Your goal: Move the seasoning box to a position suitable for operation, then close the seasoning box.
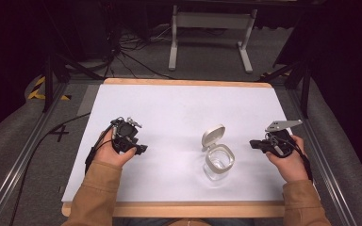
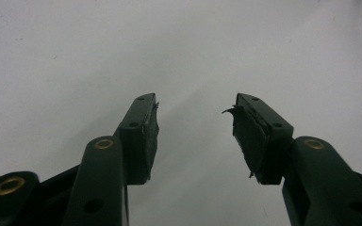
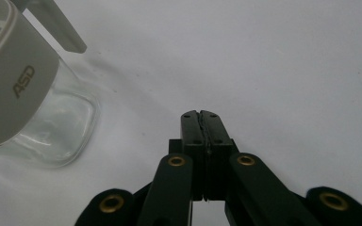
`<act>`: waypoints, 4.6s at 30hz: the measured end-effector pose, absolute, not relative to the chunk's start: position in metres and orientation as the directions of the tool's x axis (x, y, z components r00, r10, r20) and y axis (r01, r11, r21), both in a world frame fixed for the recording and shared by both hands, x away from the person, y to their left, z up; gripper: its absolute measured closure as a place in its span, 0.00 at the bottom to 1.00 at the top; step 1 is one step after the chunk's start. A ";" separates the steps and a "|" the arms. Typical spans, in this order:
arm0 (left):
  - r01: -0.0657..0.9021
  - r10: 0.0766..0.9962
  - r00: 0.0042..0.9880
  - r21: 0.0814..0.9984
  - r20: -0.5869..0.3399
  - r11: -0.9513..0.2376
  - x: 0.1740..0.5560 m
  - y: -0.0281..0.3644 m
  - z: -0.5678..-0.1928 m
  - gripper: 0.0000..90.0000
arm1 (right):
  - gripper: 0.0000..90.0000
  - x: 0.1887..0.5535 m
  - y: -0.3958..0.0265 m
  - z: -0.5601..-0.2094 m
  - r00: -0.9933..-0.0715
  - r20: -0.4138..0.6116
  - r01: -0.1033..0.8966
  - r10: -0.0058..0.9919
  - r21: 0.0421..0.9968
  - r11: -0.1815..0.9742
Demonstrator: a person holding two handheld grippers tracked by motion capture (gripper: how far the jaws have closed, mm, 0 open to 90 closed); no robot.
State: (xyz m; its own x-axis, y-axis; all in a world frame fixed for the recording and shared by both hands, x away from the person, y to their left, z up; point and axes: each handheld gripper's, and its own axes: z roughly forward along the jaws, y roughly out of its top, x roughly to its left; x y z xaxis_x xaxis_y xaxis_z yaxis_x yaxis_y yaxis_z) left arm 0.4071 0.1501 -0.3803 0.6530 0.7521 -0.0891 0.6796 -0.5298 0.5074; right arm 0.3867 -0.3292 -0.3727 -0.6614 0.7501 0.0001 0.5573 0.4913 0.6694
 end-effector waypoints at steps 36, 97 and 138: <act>0.614 0.704 0.707 0.553 -0.068 -0.563 0.389 0.144 -0.357 0.57 | 1.00 0.383 -0.270 -0.394 -0.834 0.151 0.528 0.531 0.501 0.686; 0.624 0.712 0.699 0.537 -0.060 -0.567 0.375 0.154 -0.362 0.55 | 1.00 0.391 -0.286 -0.345 -0.794 0.169 0.421 0.584 0.846 0.328; 0.596 0.679 0.732 0.536 -0.058 -0.598 0.383 0.141 -0.360 0.53 | 1.00 0.365 -0.266 -0.330 -0.874 0.099 0.329 0.475 0.841 0.430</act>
